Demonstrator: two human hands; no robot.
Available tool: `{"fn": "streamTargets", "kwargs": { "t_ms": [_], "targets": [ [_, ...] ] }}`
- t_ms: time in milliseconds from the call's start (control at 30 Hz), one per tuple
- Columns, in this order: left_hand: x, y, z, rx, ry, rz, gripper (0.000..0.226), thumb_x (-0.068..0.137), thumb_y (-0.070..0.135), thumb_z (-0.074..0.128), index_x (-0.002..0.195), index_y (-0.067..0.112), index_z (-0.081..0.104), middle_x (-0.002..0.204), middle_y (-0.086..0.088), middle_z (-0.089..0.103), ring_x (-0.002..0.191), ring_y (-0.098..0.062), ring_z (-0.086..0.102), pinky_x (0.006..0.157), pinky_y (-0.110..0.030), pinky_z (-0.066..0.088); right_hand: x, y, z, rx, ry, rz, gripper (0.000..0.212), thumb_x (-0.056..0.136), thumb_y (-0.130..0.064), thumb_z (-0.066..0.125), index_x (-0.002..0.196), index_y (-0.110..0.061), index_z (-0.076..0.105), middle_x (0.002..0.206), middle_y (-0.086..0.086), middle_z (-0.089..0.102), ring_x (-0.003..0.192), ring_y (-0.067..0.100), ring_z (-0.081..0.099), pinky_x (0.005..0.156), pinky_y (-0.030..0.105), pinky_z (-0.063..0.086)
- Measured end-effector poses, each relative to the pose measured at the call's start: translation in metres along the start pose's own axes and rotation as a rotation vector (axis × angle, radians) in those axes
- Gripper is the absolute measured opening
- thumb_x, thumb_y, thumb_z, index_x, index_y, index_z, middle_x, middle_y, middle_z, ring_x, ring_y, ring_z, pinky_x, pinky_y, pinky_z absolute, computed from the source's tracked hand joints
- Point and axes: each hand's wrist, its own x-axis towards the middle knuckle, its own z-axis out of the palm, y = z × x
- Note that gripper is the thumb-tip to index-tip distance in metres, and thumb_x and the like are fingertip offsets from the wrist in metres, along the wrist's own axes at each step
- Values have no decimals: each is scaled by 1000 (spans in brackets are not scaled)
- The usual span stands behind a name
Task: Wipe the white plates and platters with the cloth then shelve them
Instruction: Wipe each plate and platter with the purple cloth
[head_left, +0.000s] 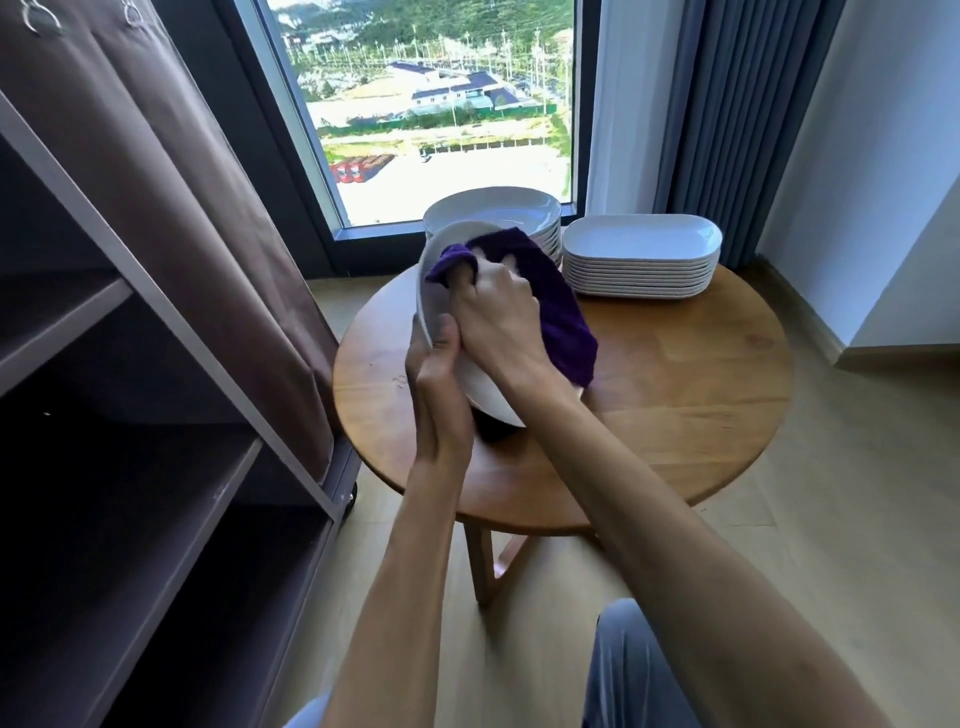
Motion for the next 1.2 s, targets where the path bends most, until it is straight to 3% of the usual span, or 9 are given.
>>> {"fn": "streamTargets", "kwargs": {
  "t_ms": [200,300,367,433,533,667,867,1067,1200],
  "targets": [
    [11,6,-6,-37,110,-51,41,107,43,38,124,21,68,118,-3,74,120,-24,66,104,-56,52,-20,8,4,590,-400,-57,30,97,-38,51,96,-15,72,95,-3,64,95,10,54,92,39,45],
    [21,10,-22,-127,193,-98,49,108,47,37,128,14,69,108,-5,76,103,-18,73,80,-37,61,-29,16,-5,492,-615,-106,25,95,-32,59,92,-17,79,90,-13,71,94,7,64,91,34,48],
    [27,14,-32,-191,231,-75,54,109,47,37,141,10,58,126,-12,71,115,-25,69,96,-43,58,-30,24,-15,393,-651,-153,29,93,-25,61,90,-2,77,94,-1,76,93,17,71,87,43,53],
    [31,15,-37,-220,272,-43,51,109,43,38,143,9,55,135,-12,67,124,-27,65,110,-47,49,-31,33,-26,275,-632,-184,36,86,-23,61,74,10,65,75,2,69,71,18,65,68,42,49],
    [40,13,-43,-74,307,8,50,110,37,38,147,5,51,142,-14,61,131,-28,59,114,-45,45,-26,41,-41,-57,-461,-180,41,80,-23,62,45,-13,43,49,-6,36,48,9,34,52,26,30],
    [49,17,-45,78,349,24,48,113,20,32,150,-10,36,153,-30,43,144,-39,42,122,-45,31,-6,52,-53,-496,-281,175,13,84,-26,61,78,-16,66,88,13,68,88,34,64,72,32,47],
    [23,27,-58,-187,395,-18,56,94,57,45,129,20,68,122,-6,74,113,-26,70,94,-45,58,-18,32,-28,84,123,44,64,73,-4,51,136,-6,58,137,13,57,132,31,48,116,43,35],
    [10,49,-80,-345,359,-89,52,106,49,34,125,18,71,119,-13,75,110,-35,71,89,-49,60,-20,-12,5,595,-130,212,17,91,-18,52,99,-24,66,99,2,71,99,23,67,85,38,54],
    [3,92,-106,-104,598,-11,35,105,35,42,132,19,56,113,-3,72,106,-29,71,77,-41,62,-30,-42,37,656,-138,170,31,93,-8,48,120,-15,63,101,-2,65,101,20,65,85,45,60]
  ]
}}
